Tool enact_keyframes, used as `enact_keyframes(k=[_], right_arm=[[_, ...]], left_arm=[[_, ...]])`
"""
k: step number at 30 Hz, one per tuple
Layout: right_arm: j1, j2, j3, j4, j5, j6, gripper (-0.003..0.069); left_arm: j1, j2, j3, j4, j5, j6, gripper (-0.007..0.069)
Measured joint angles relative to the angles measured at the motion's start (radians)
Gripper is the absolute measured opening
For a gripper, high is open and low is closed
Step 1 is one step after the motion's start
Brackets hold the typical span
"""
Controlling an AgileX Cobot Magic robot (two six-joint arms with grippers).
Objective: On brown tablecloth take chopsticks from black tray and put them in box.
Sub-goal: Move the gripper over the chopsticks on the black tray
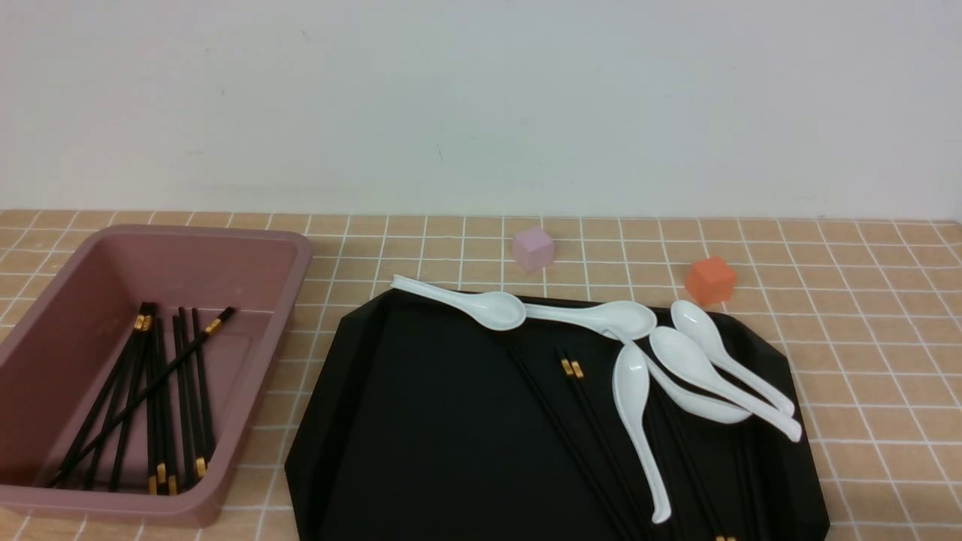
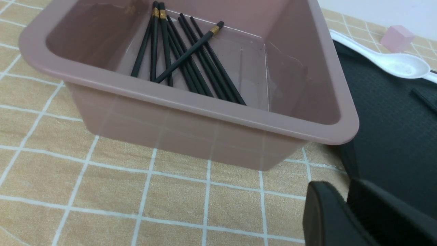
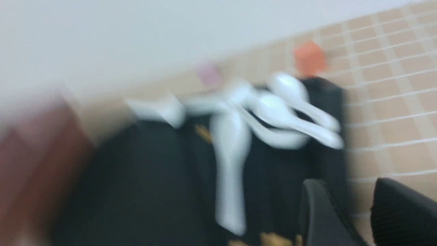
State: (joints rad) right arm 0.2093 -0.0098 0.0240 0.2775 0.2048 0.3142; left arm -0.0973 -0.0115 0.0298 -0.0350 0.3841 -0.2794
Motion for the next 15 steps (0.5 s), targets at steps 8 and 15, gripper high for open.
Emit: enact_keyframes(k=[8,15], right_arm=[[0.000,0.000,0.000,0.186,-0.080,0.105,0.0240],[0.000,0.000,-0.031,0.257,-0.237,0.106,0.0173]], left_arm=[[0.000,0.000,0.000,0.000,0.000,0.000,0.0125],[0.000,0.000,0.000,0.000,0.000,0.000,0.0131]])
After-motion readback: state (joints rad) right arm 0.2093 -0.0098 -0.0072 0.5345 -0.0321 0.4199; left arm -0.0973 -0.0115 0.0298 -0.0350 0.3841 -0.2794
